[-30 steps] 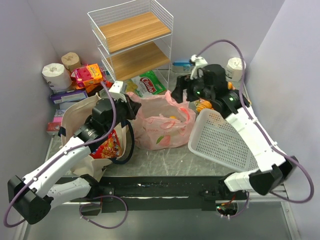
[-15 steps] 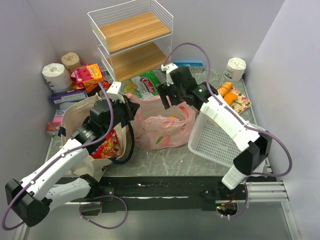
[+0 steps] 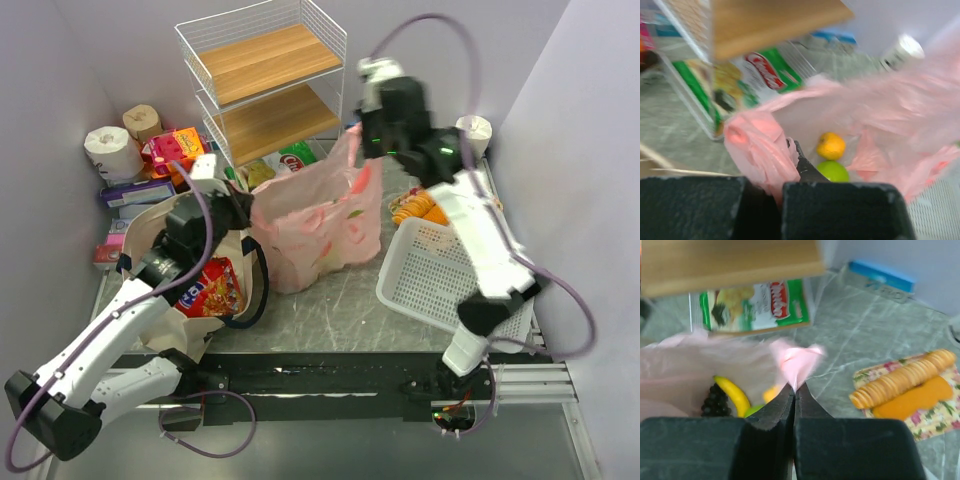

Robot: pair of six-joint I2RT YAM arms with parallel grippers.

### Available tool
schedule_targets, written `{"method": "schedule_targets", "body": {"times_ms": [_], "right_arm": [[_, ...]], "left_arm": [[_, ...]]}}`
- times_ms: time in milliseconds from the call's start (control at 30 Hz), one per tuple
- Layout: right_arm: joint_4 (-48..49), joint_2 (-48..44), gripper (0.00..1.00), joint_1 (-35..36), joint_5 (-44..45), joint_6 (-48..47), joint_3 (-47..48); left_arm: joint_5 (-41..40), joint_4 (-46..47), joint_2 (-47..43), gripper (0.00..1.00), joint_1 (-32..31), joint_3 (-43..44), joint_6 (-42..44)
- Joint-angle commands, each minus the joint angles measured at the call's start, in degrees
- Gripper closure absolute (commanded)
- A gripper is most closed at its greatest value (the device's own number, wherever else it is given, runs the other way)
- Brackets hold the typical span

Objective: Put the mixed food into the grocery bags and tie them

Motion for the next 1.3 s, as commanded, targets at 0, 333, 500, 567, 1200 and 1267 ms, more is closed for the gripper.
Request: {"method": "schedule_targets", "body": {"times_ms": [0,333,500,567,1200,1267], "right_arm": [[1.1,-12.2,1.00,-7.7,-4.9,6.1,-11.7],[7.8,-22.8,1.00,-18.1,-11.9,13.2,-44.4],[6.4,-23.3,0.95,-18.6,-10.2,12.3,-43.4],[5.0,-22.8,0.79,-18.5,-12.0,9.9,-38.9],[14.8,-16.4,0.01,-5.6,-29.4,6.2,-15.4],[13.7,-11.1,0.01,-3.0,-29.8,6.9,-10.1]], "left_arm": [[-1.2,-0.5,-1.1,0.99,5.2,3.6,-2.2],[1.6,1.6,0.7,0.99,6.7,1.6,-5.2],[13.7,8.3,2.9,0.99,6.6,0.3,-3.1],[16.4,8.4,3.6,0.99,6.5,0.9,-2.7],[17.6,-6.0,-4.1,0.04,14.9,10.8,8.6],[23.8,-7.2,-3.5,0.04,20.4,13.0,9.0]]}}
